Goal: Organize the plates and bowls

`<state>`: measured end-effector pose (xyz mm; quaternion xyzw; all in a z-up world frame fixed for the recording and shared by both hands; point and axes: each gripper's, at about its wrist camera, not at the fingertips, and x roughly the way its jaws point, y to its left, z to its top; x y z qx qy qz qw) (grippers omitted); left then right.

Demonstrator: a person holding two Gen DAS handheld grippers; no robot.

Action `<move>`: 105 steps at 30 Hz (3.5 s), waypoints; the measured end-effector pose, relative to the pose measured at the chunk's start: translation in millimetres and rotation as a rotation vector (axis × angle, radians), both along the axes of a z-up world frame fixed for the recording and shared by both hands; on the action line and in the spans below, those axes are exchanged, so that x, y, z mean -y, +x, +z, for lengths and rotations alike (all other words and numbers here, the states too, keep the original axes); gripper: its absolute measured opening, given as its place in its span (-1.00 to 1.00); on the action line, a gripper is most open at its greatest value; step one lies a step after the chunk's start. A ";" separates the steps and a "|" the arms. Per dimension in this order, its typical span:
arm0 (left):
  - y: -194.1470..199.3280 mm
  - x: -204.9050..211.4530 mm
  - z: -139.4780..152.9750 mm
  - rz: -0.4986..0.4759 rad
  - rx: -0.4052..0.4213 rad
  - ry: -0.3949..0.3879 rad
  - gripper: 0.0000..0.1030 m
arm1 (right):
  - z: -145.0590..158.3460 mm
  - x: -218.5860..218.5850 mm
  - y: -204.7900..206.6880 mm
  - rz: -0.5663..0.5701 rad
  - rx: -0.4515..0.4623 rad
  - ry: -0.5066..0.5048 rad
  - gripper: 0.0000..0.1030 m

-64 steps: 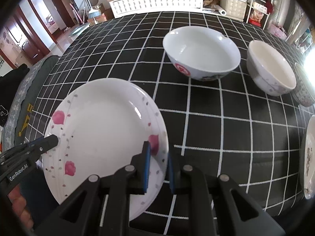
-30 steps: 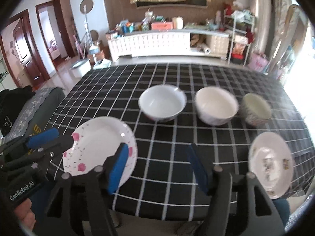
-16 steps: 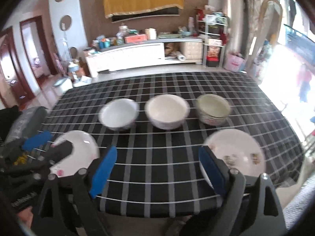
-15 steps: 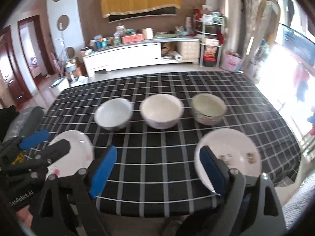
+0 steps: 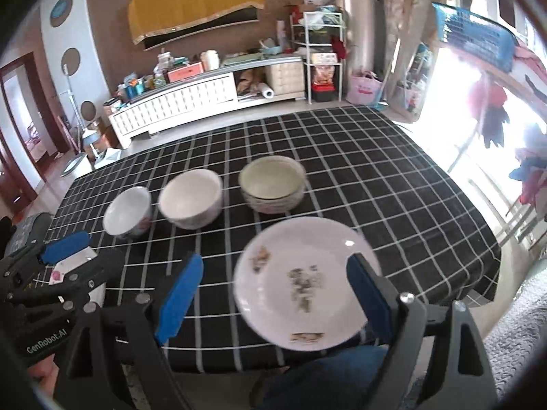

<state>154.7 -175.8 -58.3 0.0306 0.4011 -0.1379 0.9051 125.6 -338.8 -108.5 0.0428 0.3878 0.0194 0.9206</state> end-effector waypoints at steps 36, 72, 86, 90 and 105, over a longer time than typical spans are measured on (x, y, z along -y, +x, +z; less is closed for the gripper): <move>77.9 89.8 -109.9 -0.042 -0.315 0.030 0.05 | -96.1 95.8 69.2 0.005 -0.282 -0.078 0.42; 57.7 39.0 -98.6 0.014 -0.340 -0.043 -0.69 | -72.5 41.5 57.1 0.086 -0.297 -0.030 -0.59; 8.6 -99.9 -64.0 0.167 -0.284 -0.074 -0.68 | -49.1 -76.9 45.6 0.241 -0.252 -0.062 -0.59; -6.1 -139.3 -62.1 0.224 -0.281 -0.082 -0.69 | -47.4 -114.9 38.3 0.289 -0.248 -0.066 -0.59; -50.4 -258.0 -69.2 0.379 -0.298 -0.079 -0.69 | -59.4 -238.9 27.3 0.441 -0.284 -0.094 -0.59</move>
